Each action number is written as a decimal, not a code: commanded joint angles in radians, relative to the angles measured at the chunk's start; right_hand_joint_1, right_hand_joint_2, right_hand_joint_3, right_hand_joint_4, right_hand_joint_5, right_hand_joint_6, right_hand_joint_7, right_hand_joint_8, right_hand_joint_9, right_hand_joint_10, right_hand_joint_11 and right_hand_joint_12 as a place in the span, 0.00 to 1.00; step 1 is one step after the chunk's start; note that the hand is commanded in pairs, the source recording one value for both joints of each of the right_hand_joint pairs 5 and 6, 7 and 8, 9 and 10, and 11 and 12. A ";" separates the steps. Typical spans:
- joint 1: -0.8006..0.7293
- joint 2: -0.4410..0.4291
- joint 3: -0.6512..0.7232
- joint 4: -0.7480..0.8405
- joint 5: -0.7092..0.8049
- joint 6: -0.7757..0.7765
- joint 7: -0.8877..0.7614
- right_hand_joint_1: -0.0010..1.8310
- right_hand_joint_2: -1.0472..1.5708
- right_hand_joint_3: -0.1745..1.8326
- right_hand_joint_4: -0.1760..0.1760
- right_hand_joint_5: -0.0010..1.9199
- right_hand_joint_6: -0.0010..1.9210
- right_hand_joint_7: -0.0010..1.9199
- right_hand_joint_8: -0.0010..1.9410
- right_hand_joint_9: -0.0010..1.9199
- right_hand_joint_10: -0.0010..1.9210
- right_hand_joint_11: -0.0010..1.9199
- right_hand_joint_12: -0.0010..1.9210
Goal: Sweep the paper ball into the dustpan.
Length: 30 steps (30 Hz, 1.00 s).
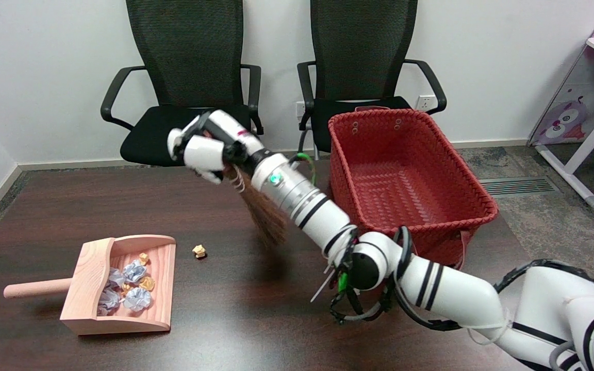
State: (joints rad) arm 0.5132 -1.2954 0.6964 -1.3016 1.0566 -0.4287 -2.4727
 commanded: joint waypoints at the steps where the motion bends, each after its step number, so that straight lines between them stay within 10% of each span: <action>1: 0.062 -0.163 -0.093 0.237 -0.101 0.136 -0.034 0.35 1.00 0.84 0.51 1.00 1.00 1.00 0.99 1.00 1.00 1.00 1.00; 15: 0.057 -0.250 -0.113 0.329 -0.093 0.125 0.099 0.36 0.96 0.89 0.51 1.00 1.00 1.00 0.99 1.00 1.00 1.00 1.00; 30: 0.075 -0.325 -0.141 0.381 -0.090 0.049 0.597 0.37 0.83 0.97 0.49 1.00 1.00 1.00 0.99 1.00 1.00 1.00 1.00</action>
State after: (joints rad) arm 0.5680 -1.5344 0.5923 -0.9899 0.9678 -0.3329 -2.2950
